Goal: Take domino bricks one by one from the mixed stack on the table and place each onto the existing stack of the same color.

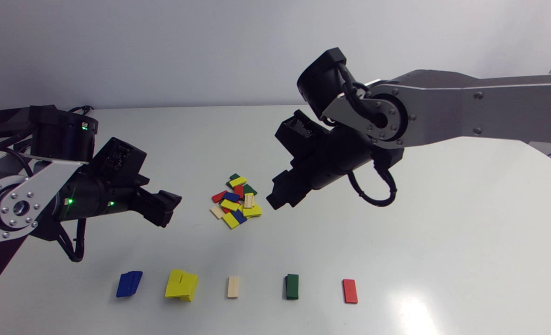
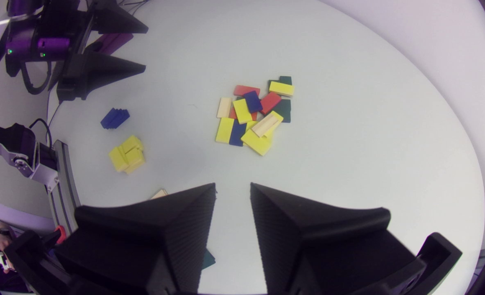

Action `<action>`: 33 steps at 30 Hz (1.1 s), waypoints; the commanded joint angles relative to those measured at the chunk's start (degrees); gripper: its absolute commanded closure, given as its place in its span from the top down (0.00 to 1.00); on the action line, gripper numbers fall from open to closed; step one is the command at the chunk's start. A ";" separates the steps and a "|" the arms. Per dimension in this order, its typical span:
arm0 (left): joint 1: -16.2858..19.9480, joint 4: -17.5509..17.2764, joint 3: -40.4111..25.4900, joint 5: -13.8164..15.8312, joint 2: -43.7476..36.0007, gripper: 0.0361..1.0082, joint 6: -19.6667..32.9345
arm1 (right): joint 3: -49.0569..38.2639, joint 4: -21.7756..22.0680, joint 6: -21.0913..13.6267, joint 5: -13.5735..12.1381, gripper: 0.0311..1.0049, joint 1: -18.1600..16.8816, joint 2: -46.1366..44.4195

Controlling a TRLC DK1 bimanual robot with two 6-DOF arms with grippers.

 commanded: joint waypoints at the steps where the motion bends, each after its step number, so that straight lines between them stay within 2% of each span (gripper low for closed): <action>1: -0.49 0.63 0.31 0.82 -1.18 0.98 -0.95 | -0.68 -0.97 0.30 -0.17 0.96 0.03 0.46; 2: -1.37 0.54 -0.40 0.82 -1.80 0.98 -1.12 | 4.06 -4.04 1.00 1.94 0.96 0.38 7.14; 3: -1.37 0.63 -0.40 0.82 -1.97 0.98 -1.12 | 4.94 -4.66 1.62 2.38 0.96 0.47 8.11; 6: -1.28 0.63 -0.75 0.82 -2.41 0.98 -1.12 | 6.17 -5.27 1.70 2.55 0.96 1.08 9.51; 21: -1.90 0.63 -0.13 0.56 -2.50 0.98 -1.83 | 14.79 -8.88 4.34 7.04 0.96 4.16 16.81; 26: -1.55 0.63 -0.48 0.56 -2.59 0.98 -1.74 | 19.09 -11.43 7.59 8.53 0.96 4.24 21.20; 33: -1.55 0.63 -1.01 0.56 -3.20 0.98 -2.00 | 29.55 -18.28 12.16 8.27 0.96 3.63 29.03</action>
